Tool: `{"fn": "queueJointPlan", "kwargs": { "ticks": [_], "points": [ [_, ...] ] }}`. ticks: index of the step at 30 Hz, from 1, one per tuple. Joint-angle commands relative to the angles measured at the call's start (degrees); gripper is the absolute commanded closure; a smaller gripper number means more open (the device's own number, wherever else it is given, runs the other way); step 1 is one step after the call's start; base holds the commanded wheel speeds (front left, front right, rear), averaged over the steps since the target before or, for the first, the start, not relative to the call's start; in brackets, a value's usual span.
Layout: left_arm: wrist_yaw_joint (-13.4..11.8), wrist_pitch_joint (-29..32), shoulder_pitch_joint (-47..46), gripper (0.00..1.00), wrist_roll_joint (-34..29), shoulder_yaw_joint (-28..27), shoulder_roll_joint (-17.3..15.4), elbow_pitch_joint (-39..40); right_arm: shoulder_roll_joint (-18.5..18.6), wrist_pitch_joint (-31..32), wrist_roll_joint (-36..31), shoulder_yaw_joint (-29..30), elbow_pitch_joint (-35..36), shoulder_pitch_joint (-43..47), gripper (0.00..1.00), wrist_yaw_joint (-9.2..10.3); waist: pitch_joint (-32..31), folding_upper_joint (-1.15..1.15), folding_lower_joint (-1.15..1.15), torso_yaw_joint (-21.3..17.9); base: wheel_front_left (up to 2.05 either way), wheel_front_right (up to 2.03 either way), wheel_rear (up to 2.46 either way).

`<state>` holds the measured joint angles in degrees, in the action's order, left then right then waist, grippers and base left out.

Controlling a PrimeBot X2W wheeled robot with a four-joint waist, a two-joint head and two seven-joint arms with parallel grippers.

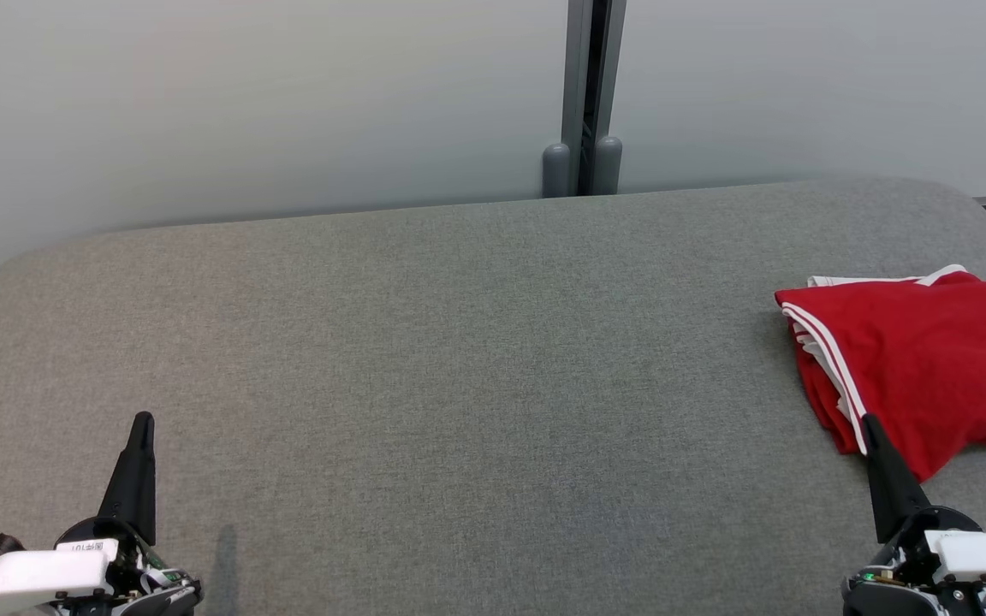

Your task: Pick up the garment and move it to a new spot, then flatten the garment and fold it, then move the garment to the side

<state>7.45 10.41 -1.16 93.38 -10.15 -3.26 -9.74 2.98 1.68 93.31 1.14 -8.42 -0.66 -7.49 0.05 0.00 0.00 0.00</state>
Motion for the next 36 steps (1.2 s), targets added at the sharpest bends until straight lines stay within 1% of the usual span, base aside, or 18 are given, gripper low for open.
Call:
{"fn": "queueJointPlan", "kwargs": {
  "ticks": [1, 36],
  "points": [
    [0.2, 0.2, -0.8, 1.00, -0.1, -0.3, -0.2, 0.0, 0.2, 0.1, -0.1, 0.1, -0.2, -0.5, 1.00, 0.01, 0.0, 0.00, 0.00, 0.0, 0.00, 0.00, 0.00],
    [0.2, 0.4, -0.9, 1.00, -0.3, -0.5, -0.1, 0.0, 0.1, 0.2, -0.1, 0.2, -0.2, -0.5, 1.00, 0.00, 0.0, 0.00, 0.00, 0.0, 0.00, 0.00, 0.00]
  ]
}}
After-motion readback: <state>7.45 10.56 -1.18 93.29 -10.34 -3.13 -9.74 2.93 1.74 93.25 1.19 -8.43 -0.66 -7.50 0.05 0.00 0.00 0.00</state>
